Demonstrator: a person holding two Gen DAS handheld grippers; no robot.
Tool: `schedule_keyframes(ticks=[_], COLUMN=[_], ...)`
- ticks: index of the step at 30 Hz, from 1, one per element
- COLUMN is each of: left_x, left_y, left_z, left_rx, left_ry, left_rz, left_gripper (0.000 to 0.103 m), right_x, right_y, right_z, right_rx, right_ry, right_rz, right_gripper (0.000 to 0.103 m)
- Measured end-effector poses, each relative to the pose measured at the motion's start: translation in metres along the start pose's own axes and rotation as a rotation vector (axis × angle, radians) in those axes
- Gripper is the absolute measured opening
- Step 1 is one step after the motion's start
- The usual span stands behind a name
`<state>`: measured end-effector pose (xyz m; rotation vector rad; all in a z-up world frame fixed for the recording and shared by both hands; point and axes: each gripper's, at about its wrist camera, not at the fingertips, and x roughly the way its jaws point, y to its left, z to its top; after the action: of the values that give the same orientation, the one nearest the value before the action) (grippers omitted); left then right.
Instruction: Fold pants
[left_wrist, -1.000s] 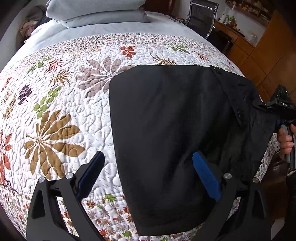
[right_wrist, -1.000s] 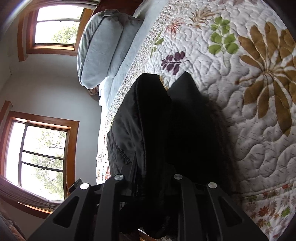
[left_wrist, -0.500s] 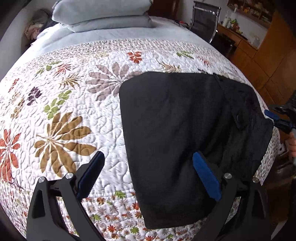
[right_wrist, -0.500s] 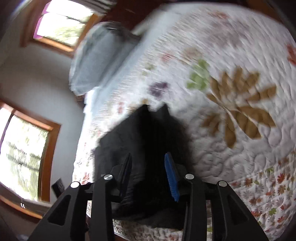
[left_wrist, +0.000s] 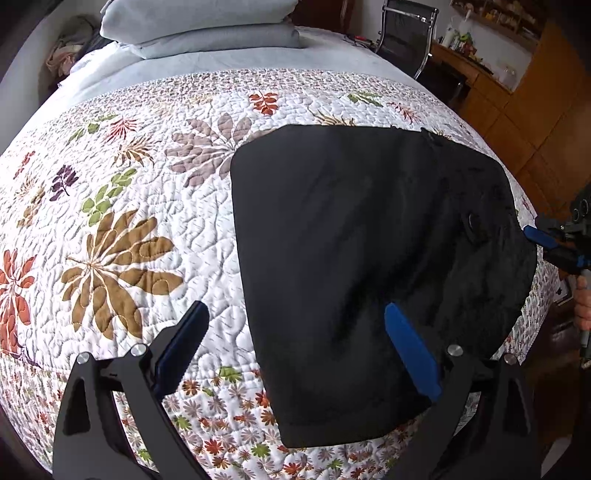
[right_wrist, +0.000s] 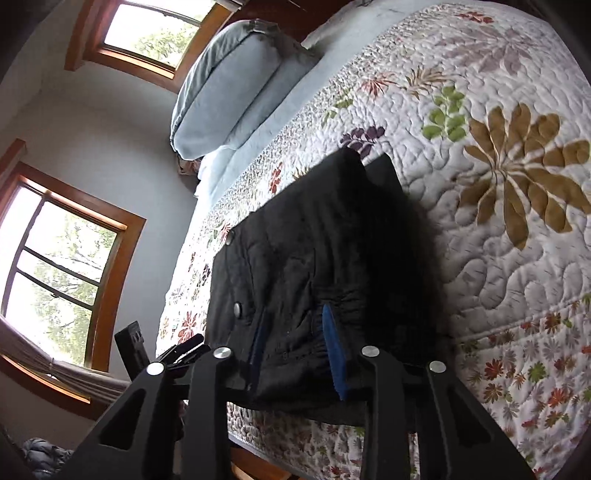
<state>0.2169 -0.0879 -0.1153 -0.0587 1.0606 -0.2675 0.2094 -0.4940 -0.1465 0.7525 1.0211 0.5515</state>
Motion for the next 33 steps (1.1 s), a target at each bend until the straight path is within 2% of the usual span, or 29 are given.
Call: schedule_keyframes(ticks=[1, 2, 3, 4, 5, 6, 8, 11, 13, 16, 19, 25, 28, 33], left_x=[0.0, -0.002, -0.007, -0.012, -0.019, -0.024, -0.028, -0.016, -0.001, 0.018, 0.038, 0.065, 0.073, 0.077], left_y=[0.002, 0.004, 0.007, 0.011, 0.017, 0.025, 0.038, 0.066, 0.081, 0.09, 0.091, 0.082, 0.069, 0.051], left_z=[0.0, 0.001, 0.004, 0.005, 0.008, 0.012, 0.016, 0.022, 0.021, 0.018, 0.014, 0.006, 0.002, 0.001], left_rx=[-0.006, -0.01, -0.016, -0.022, -0.032, -0.048, -0.081, -0.17, -0.221, -0.262, -0.292, -0.345, -0.354, -0.334], left_ry=[0.005, 0.008, 0.0, -0.011, -0.019, -0.013, 0.026, 0.137, 0.191, 0.251, 0.313, 0.394, 0.422, 0.429], left_rz=[-0.008, -0.017, -0.024, -0.032, -0.059, -0.107, -0.203, -0.379, -0.449, -0.468, -0.565, -0.665, -0.723, -0.741], left_gripper=[0.096, 0.096, 0.096, 0.096, 0.096, 0.098, 0.1, 0.1, 0.1, 0.1, 0.1, 0.1, 0.1, 0.1], right_x=[-0.001, -0.004, -0.009, -0.015, -0.021, -0.027, -0.035, -0.036, -0.029, -0.016, -0.004, 0.017, 0.025, 0.033], right_y=[0.001, 0.004, 0.01, 0.015, 0.021, 0.025, 0.029, 0.018, -0.001, -0.026, -0.041, -0.054, -0.058, -0.065], right_z=[0.001, 0.002, 0.004, 0.007, 0.01, 0.012, 0.017, 0.026, 0.031, 0.033, 0.031, 0.03, 0.031, 0.031], right_rx=[-0.001, -0.006, -0.016, -0.037, -0.061, -0.083, -0.113, -0.102, -0.052, 0.012, 0.051, 0.064, 0.071, 0.085], right_ry=[-0.001, -0.005, -0.017, -0.031, -0.04, -0.043, -0.031, 0.015, 0.066, 0.123, 0.16, 0.214, 0.23, 0.247], right_rz=[0.006, 0.007, -0.004, -0.01, -0.019, -0.03, -0.048, -0.043, -0.024, 0.01, 0.026, 0.027, 0.027, 0.045], right_gripper=[0.033, 0.041, 0.055, 0.064, 0.08, 0.083, 0.085, 0.09, 0.09, 0.091, 0.092, 0.093, 0.093, 0.095])
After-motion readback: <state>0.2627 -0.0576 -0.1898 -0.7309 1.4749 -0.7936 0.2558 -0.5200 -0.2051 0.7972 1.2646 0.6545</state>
